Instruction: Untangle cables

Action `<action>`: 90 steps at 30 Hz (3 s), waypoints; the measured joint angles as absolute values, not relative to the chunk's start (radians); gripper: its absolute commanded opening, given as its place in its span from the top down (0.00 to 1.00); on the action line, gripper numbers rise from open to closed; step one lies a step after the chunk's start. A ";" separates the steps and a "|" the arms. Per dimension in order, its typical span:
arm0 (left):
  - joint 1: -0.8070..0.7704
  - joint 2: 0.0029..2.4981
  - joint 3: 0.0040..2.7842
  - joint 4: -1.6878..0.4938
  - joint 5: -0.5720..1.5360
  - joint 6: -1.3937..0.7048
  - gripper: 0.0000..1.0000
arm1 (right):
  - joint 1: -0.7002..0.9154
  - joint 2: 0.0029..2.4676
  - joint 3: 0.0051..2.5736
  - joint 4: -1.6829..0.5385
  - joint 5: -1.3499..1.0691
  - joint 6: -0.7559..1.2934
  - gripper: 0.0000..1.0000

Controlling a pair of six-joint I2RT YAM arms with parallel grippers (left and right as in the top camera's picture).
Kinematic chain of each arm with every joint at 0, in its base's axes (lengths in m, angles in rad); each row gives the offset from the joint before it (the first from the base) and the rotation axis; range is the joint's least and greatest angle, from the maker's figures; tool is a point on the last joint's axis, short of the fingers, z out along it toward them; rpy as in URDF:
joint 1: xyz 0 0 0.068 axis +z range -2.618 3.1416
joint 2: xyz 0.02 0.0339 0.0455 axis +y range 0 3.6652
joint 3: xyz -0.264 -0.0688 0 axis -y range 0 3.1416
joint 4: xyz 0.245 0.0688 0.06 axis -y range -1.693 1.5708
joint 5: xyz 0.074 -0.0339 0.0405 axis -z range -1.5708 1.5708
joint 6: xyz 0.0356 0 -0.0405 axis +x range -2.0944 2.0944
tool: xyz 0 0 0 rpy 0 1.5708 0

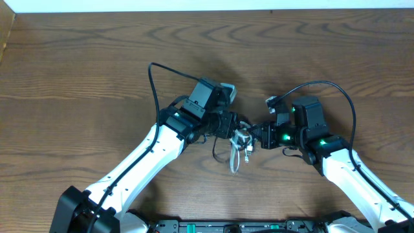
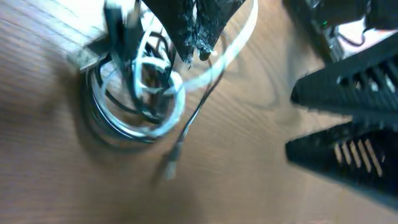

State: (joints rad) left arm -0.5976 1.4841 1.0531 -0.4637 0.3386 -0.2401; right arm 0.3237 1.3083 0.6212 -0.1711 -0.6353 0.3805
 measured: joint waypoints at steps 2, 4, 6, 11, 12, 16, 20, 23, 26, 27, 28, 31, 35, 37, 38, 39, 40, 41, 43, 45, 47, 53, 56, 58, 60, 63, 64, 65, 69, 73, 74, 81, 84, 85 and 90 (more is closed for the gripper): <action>-0.598 1.492 1.053 -0.444 0.339 -0.240 0.48 | 0.324 1.308 0.621 -0.173 -0.639 0.378 0.99; -0.598 1.514 1.053 -0.434 0.339 -0.240 0.48 | 0.324 1.308 0.622 -0.187 -0.628 0.378 0.99; -0.598 1.552 1.053 -0.427 0.339 -0.241 0.48 | 0.324 1.308 0.622 -0.215 -0.600 0.378 0.90; -0.598 1.649 1.053 -0.400 0.339 -0.241 0.48 | 0.324 1.308 0.622 -0.314 -0.466 0.376 0.79; -0.598 1.663 1.053 -0.391 0.339 -0.241 0.48 | 0.324 1.308 0.622 -0.329 -0.439 0.375 0.79; -0.598 1.723 1.053 -0.337 0.339 -0.241 0.48 | 0.324 1.308 0.622 -0.368 -0.360 0.374 0.79; -0.598 1.782 1.053 -0.290 0.339 -0.241 0.48 | 0.324 1.308 0.622 -0.374 -0.326 0.374 0.79; -0.598 1.826 1.053 -0.281 0.339 -0.241 0.48 | 0.324 1.308 0.622 -0.376 -0.316 0.374 0.79; -0.598 1.870 1.053 -0.278 0.344 -0.256 0.64 | 0.324 1.308 0.622 -0.377 -0.313 0.374 0.79; -0.597 1.872 1.055 -0.271 0.346 -0.271 0.71 | 0.324 1.308 0.622 -0.377 -0.313 0.374 0.79; -0.597 1.875 1.055 -0.271 0.349 -0.273 0.76 | 0.324 1.308 0.622 -0.377 -0.311 0.374 0.79; -0.597 1.885 1.056 -0.270 0.374 -0.293 0.92 | 0.324 1.308 0.622 -0.377 -0.308 0.374 0.78; -0.596 1.889 1.056 -0.273 0.411 -0.311 0.93 | 0.324 1.308 0.622 -0.377 -0.305 0.374 0.76; -0.595 1.890 1.056 -0.274 0.425 -0.315 0.93 | 0.324 1.308 0.622 -0.377 -0.302 0.375 0.73; -0.593 1.890 1.056 -0.276 0.433 -0.315 0.93 | 0.324 1.308 0.622 -0.377 -0.300 0.375 0.72; -0.590 1.889 1.056 -0.278 0.442 -0.315 0.93 | 0.324 1.308 0.622 -0.377 -0.298 0.375 0.71; -0.585 1.888 1.055 -0.281 0.449 -0.316 0.93 | 0.324 1.308 0.622 -0.377 -0.297 0.374 0.71; -0.578 1.886 1.055 -0.284 0.460 -0.316 0.93 | 0.324 1.308 0.622 -0.377 -0.294 0.374 0.71; -0.559 1.869 1.054 -0.288 0.485 -0.317 0.93 | 0.324 1.308 0.622 -0.377 -0.281 0.374 0.70; -0.535 1.832 1.053 -0.290 0.521 -0.318 0.93 | 0.324 1.308 0.622 -0.377 -0.262 0.374 0.68; -0.513 1.780 1.053 -0.290 0.559 -0.318 0.93 | 0.324 1.308 0.622 -0.374 -0.243 0.375 0.66; -0.486 1.646 1.053 -0.300 0.646 -0.318 0.93 | 0.324 1.308 0.622 -0.324 -0.226 0.427 0.66; -0.487 1.636 1.053 -0.320 0.665 -0.318 0.93 | 0.324 1.308 0.621 -0.262 -0.286 0.450 0.67; -0.487 1.636 1.053 -0.335 0.669 -0.317 0.93 | 0.324 1.308 0.621 -0.224 -0.337 0.458 0.67; -0.487 1.636 1.053 -0.339 0.667 -0.315 0.93 | 0.323 1.308 0.621 -0.197 -0.386 0.465 0.67; -0.484 1.636 1.053 -0.361 0.634 -0.314 0.93 | 0.319 1.308 0.621 -0.164 -0.455 0.469 0.66; -0.484 1.636 1.053 -0.373 0.613 -0.314 0.93 | 0.318 1.308 0.621 -0.158 -0.476 0.469 0.66; -0.484 1.636 1.053 -0.390 0.584 -0.314 0.93 | 0.318 1.308 0.621 -0.155 -0.493 0.471 0.67; -0.484 1.636 1.053 -0.419 0.496 -0.314 0.93 | 0.318 1.308 0.621 -0.154 -0.550 0.471 0.66; -0.484 1.636 1.053 -0.419 0.463 -0.315 0.93 | 0.318 1.308 0.621 -0.152 -0.586 0.471 0.66; -0.485 1.636 1.053 -0.419 0.463 -0.315 0.93 | 0.318 1.308 0.621 -0.152 -0.590 0.471 0.65; -0.484 1.636 1.053 -0.384 0.542 -0.315 0.93 | 0.318 1.308 0.621 -0.152 -0.604 0.471 0.65; -0.484 1.636 1.053 -0.374 0.605 -0.315 0.93 | 0.318 1.308 0.621 -0.153 -0.606 0.471 0.67; -0.484 1.636 1.053 -0.371 0.624 -0.315 0.93 | 0.318 1.308 0.621 -0.153 -0.604 0.471 0.70; -0.485 1.636 1.053 -0.363 0.735 -0.315 0.93 | 0.318 1.308 0.622 -0.207 -0.547 0.472 0.93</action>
